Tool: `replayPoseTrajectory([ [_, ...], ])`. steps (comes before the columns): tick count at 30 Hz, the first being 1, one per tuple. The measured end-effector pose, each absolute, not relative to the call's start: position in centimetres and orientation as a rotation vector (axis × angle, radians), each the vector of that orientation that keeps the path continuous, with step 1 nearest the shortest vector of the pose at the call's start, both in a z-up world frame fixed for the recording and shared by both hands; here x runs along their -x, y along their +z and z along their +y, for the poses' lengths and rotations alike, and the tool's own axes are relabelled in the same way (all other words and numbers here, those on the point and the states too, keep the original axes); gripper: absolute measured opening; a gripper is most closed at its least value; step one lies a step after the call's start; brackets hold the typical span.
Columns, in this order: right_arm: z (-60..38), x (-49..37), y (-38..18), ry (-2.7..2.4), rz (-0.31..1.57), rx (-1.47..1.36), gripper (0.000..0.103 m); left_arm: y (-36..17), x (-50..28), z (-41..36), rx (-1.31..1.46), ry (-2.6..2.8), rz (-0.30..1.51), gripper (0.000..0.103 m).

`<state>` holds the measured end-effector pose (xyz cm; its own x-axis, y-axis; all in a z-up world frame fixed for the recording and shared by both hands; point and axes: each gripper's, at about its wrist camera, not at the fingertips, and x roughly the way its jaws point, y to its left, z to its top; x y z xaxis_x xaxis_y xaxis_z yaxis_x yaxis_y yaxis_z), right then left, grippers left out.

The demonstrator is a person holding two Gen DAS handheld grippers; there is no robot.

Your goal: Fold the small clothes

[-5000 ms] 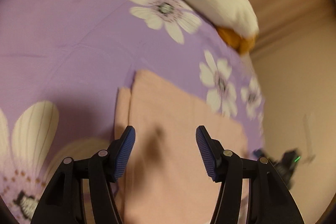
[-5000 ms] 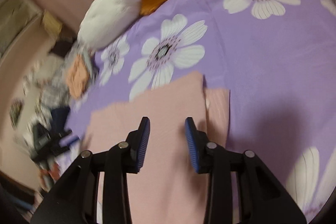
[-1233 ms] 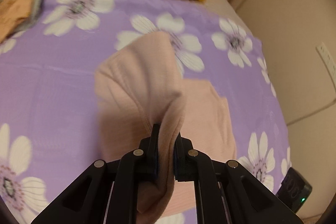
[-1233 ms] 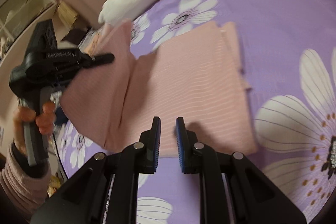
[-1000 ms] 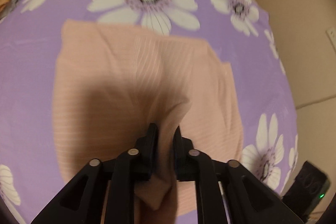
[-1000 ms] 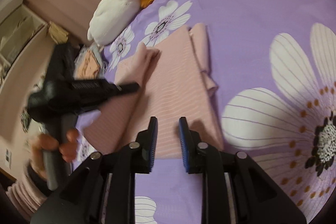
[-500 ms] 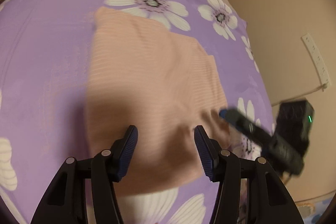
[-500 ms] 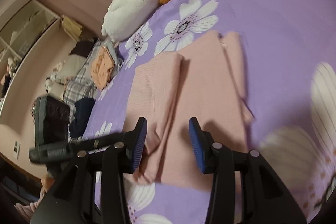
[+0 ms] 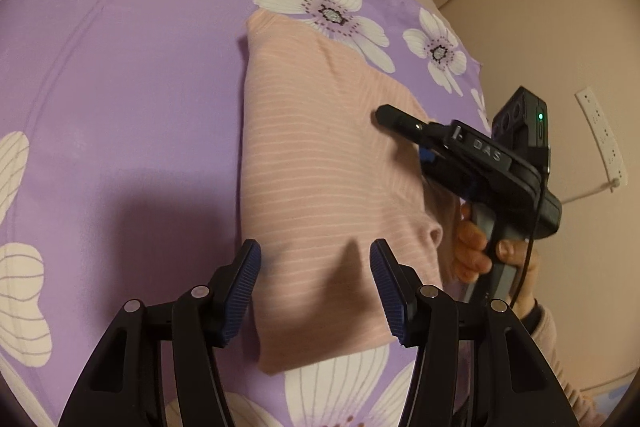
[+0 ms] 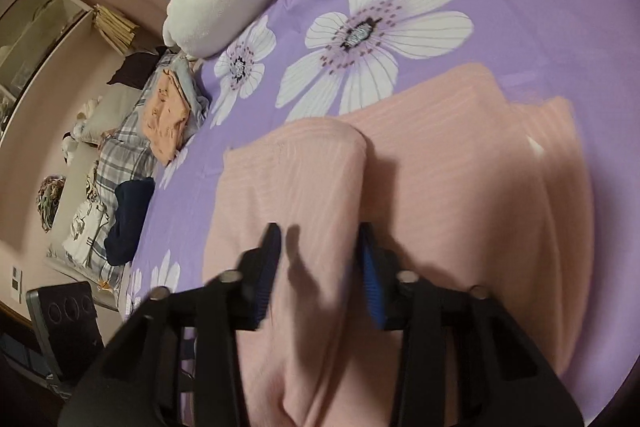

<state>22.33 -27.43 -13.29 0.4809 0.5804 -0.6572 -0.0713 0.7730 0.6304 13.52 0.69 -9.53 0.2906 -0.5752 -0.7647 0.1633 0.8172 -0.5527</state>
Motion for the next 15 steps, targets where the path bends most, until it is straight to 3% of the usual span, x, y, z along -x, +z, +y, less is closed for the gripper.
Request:
replayPoseTrajectory([
  [9,-29.2,-20.5,-6.6,0.388,0.822,-0.441,0.009,-7.9,-13.3,-0.3,0.362,-0.549,1.147,0.055],
  [15,-33.9,-20.2,-8.1,0.231,0.871,-0.417,0.010,-6.1,-13.4,-3.9,0.299,-0.619,1.106,0.055],
])
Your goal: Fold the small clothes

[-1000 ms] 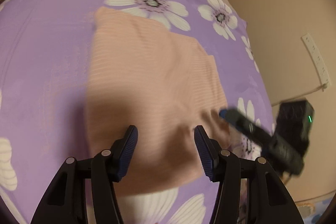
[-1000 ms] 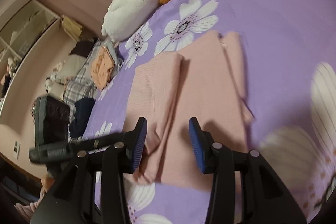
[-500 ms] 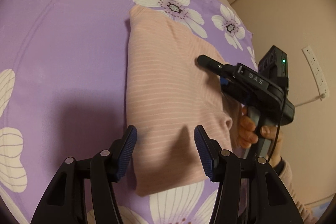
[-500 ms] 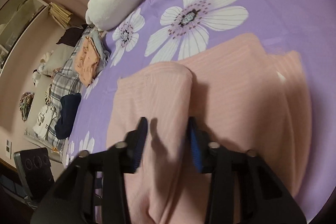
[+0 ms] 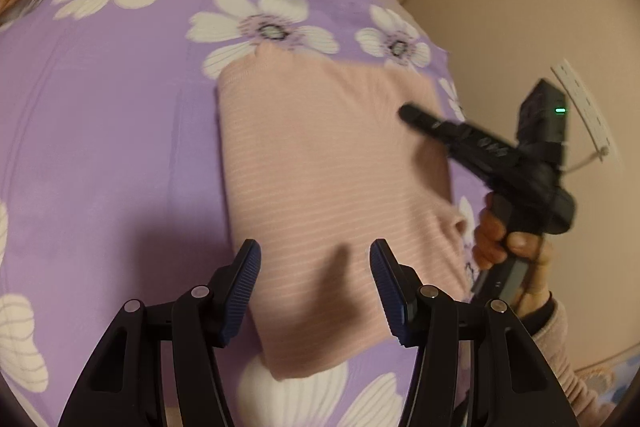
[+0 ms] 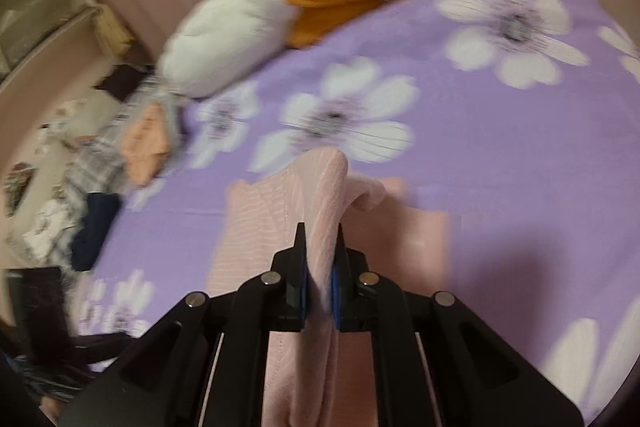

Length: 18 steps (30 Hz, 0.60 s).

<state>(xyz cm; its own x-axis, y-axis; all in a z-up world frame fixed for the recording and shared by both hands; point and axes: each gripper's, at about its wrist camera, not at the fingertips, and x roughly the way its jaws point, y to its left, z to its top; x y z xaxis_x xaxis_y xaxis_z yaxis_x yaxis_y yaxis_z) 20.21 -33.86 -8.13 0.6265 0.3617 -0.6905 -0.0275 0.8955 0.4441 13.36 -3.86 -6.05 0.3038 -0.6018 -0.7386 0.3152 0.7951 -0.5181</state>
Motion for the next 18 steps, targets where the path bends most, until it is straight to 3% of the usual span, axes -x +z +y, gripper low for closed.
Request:
replayPoseTrajectory([
  [7,-36.0,-20.6,-12.0,0.280,0.929,-0.546,0.017,-7.4,-14.1,-8.6,0.171,-0.648,1.137,0.055],
  [11,-36.8,-22.1,-11.8,0.340,0.888,-0.650,0.031,-8.5,-13.5,-9.2,0.113,-0.634,1.148,0.055],
  [18,-39.1,-24.0,-7.7,0.340,0.720,-0.772,0.030,-8.5,-13.6,-8.6,0.156,-0.642,1.163,0.055],
])
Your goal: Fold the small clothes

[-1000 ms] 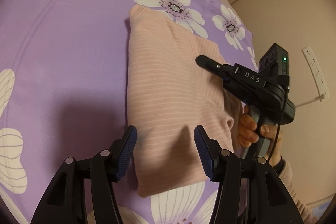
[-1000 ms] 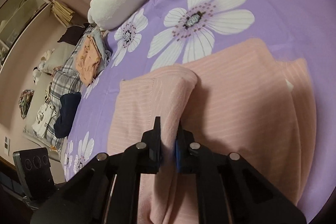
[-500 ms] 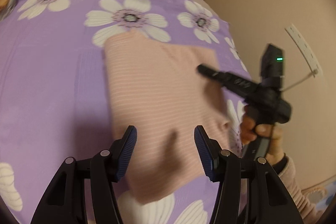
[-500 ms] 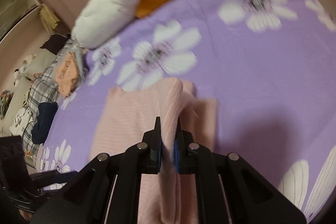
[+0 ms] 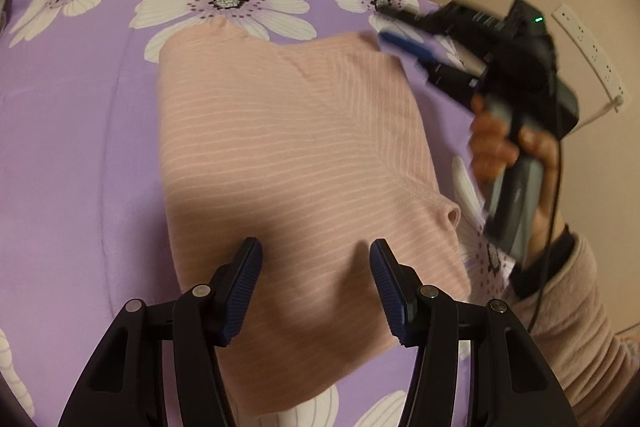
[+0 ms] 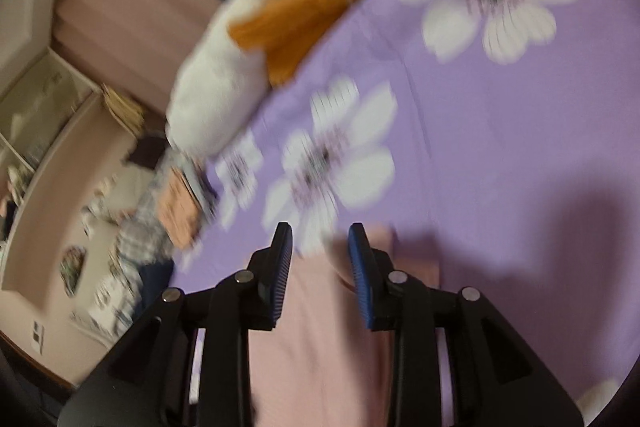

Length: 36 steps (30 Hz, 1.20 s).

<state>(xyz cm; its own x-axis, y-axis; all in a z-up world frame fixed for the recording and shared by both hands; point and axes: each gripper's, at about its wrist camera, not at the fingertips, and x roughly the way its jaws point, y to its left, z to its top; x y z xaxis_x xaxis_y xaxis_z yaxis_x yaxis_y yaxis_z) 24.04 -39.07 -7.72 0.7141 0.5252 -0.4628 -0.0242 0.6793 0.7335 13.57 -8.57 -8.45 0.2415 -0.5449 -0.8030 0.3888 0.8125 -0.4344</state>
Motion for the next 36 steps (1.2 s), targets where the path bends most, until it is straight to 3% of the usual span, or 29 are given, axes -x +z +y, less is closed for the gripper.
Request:
replayPoseTrajectory([
  [7,-37.2,-19.5,-5.9,0.322,0.802,-0.555,0.030,-8.5,-13.6,-8.6,0.164,-0.639,1.164,0.055],
  [17,-31.1,-10.3,-8.7,0.356,0.919,-0.205,0.018,-8.4,-13.7,-8.9,0.135,-0.623,1.160,0.055],
  [21,-32.1,-10.4,-11.5,0.275,1.000,-0.193,0.004,-8.5,-13.6,-8.8,0.112,-0.629,1.150,0.055],
  [25,-32.7,-9.6,-10.7,0.258,0.981,-0.231,0.004,-8.3,-12.7,-7.8,0.142,-0.633,1.146,0.055],
  [27,-32.5,-8.7,-9.7,0.283,0.956,-0.235,0.014,-7.8,-11.7,-7.0,0.151,-0.645,1.137,0.055],
  [32,-32.0,-6.3,-8.3,0.350,0.917,-0.252,0.014,-7.8,-9.1,-5.7,0.171,-0.673,1.116,0.055],
  [36,-31.1,-5.9,-10.5,0.325,0.987,-0.218,0.013,-9.6,-8.1,-5.3,0.184,-0.661,1.148,0.055],
])
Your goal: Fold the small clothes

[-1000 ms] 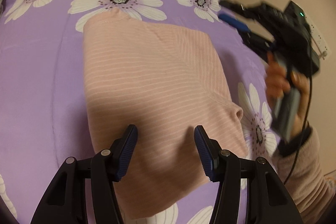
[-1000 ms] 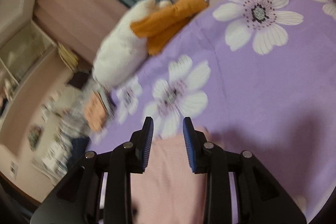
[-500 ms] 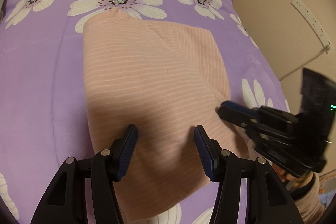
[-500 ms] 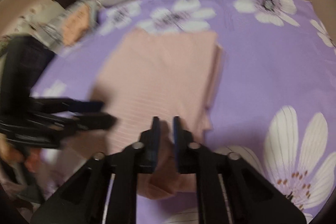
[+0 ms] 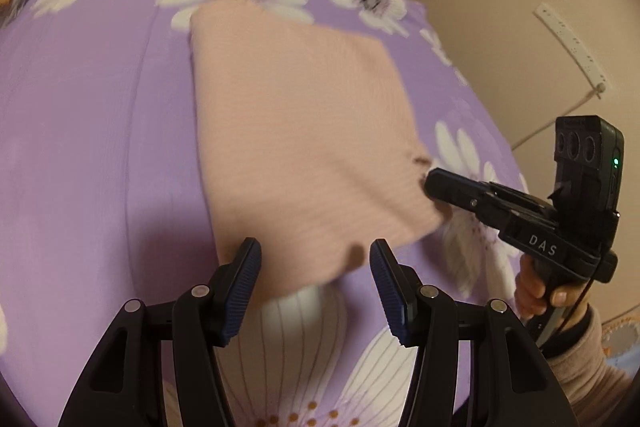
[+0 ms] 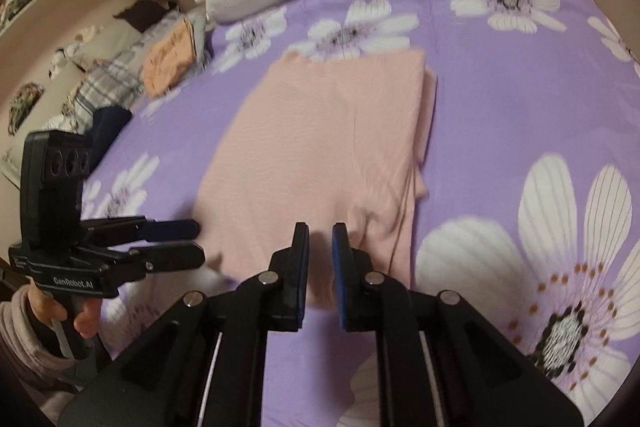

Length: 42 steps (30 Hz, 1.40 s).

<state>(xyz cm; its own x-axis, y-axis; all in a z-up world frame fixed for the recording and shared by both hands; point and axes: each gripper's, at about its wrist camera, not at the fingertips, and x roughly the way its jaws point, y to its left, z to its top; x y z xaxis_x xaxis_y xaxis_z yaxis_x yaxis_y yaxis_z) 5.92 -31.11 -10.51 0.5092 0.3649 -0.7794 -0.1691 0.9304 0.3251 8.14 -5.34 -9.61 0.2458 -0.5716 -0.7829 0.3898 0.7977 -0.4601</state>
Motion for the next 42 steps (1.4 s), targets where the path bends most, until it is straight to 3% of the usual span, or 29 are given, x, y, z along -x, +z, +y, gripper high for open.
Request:
replayPoseTrajectory([
  [5,-31.4,-5.5,-11.8,0.299,1.006,-0.236,0.011,-9.9,-7.8,-5.2,0.198,-0.658,1.139,0.055],
  [7,-32.0,-5.2,-11.4,0.314,1.005,-0.282,0.017,-9.5,-7.6,-4.7,0.222,-0.659,1.143,0.055],
  [11,-34.1,-4.1,-10.5,0.356,0.966,-0.456,0.041,-8.9,-7.1,-2.1,0.321,-0.642,1.135,0.056],
  [12,-34.8,-3.9,-10.4,0.347,0.955,-0.496,0.047,-9.0,-7.1,-1.5,0.344,-0.626,1.131,0.062],
  [13,-35.3,-3.8,-10.5,0.342,0.950,-0.527,0.048,-9.0,-7.3,-0.8,0.368,-0.606,1.126,0.067],
  [17,-37.6,-4.2,-11.7,0.307,0.952,-0.706,0.057,-9.9,-8.8,1.5,0.494,-0.563,1.130,0.069],
  [22,-38.2,-5.5,-13.0,0.313,0.959,-0.824,0.061,-11.0,-10.7,1.8,0.608,-0.596,1.152,0.069],
  [42,-37.8,-12.4,-14.6,0.376,0.957,-0.837,0.059,-12.6,-16.4,-2.4,0.653,-0.698,1.180,0.069],
])
